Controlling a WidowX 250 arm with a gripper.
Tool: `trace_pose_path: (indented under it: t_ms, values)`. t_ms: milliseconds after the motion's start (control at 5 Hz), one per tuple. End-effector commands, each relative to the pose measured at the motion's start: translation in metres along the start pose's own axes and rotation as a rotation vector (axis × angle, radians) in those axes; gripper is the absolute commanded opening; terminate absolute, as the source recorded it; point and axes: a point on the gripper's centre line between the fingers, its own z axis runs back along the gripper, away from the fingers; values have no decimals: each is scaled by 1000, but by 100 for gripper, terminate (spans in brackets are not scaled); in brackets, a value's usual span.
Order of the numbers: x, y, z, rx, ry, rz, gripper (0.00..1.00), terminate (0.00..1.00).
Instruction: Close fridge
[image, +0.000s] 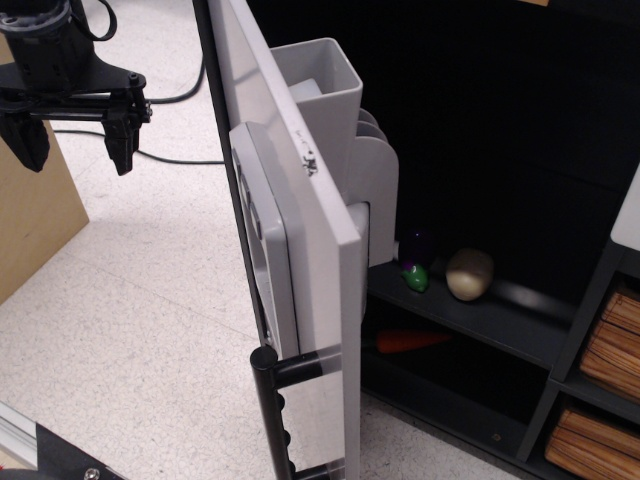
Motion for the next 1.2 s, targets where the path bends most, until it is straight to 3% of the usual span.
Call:
trace_pose_path:
  t_ms: [0,600,800,1000]
  values:
    - [0,0,0,0,0,0,100,0]
    - [-83,-50,3,-73,-41,-451,100,0]
    - [-105,-74,7,-127,-38,-582,100,0]
    - [-114,-95,6,-144,-45,-627,100,0]
